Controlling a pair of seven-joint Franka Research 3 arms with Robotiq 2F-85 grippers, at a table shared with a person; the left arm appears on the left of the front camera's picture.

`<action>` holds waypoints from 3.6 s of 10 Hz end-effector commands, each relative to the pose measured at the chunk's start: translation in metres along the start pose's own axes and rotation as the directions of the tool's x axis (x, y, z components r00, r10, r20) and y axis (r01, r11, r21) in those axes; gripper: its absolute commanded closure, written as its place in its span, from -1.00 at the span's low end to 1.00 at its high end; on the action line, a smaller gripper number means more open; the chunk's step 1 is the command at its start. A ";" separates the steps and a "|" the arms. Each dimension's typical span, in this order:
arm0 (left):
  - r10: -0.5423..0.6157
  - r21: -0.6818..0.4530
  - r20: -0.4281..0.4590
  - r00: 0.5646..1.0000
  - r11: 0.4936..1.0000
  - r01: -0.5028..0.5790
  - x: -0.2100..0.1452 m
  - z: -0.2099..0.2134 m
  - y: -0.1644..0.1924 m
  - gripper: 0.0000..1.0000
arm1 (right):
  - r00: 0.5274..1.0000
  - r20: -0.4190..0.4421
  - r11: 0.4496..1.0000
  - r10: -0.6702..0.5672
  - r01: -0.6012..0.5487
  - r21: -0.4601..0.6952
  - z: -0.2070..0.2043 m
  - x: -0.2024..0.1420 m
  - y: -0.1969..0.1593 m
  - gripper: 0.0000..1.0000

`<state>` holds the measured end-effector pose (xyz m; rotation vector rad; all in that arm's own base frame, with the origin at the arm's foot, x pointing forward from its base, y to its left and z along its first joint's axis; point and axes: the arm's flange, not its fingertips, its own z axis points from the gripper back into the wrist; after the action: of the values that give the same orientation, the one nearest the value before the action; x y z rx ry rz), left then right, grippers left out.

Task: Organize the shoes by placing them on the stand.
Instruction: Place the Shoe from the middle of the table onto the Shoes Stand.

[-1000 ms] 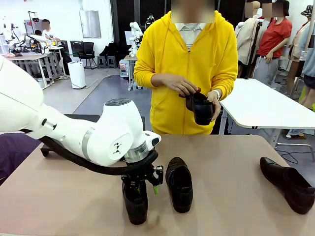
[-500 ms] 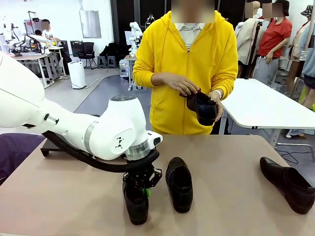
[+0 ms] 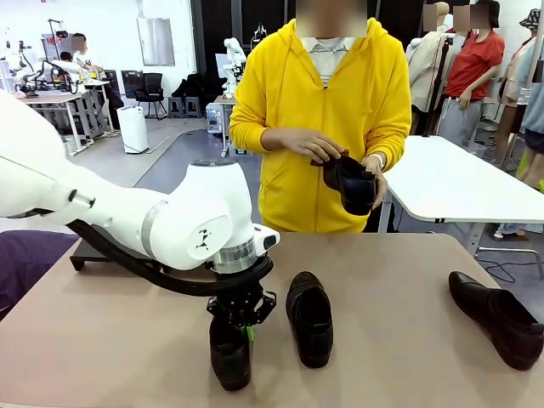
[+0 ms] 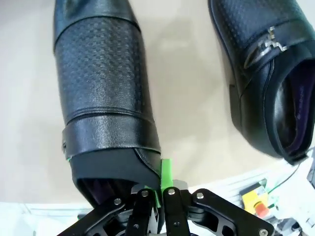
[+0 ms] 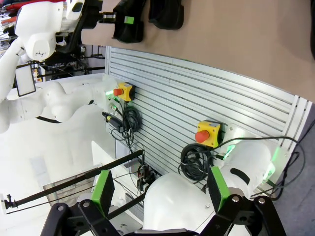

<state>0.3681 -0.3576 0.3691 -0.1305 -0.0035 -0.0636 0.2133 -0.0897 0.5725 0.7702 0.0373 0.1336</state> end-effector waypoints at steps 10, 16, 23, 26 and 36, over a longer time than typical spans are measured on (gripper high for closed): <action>-0.249 0.099 0.183 0.951 0.967 0.234 -0.137 0.106 0.048 1.00 | 1.000 0.004 1.000 -0.003 0.003 0.012 0.003 0.001 0.003 -1.00; -0.126 0.061 0.308 0.943 0.992 0.112 -0.057 0.164 0.103 1.00 | 1.000 0.004 1.000 -0.003 0.003 0.012 0.003 0.001 0.003 -1.00; -0.157 0.194 0.438 0.885 0.978 0.078 0.147 0.184 0.163 1.00 | 1.000 0.004 1.000 -0.003 0.003 0.012 0.003 0.001 0.003 -1.00; -0.193 0.200 0.393 0.899 0.972 0.121 0.129 0.173 0.172 1.00 | 1.000 0.004 1.000 -0.003 0.003 0.012 0.003 0.001 0.003 -1.00; -0.050 0.151 0.450 0.891 0.988 -0.021 0.225 0.124 0.148 1.00 | 1.000 0.004 1.000 -0.003 0.003 0.012 0.003 0.001 0.003 -1.00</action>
<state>0.5947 -0.1995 0.4677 -0.0188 -0.4812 -0.0620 0.2137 -0.0897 0.5724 0.7690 0.0390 0.1318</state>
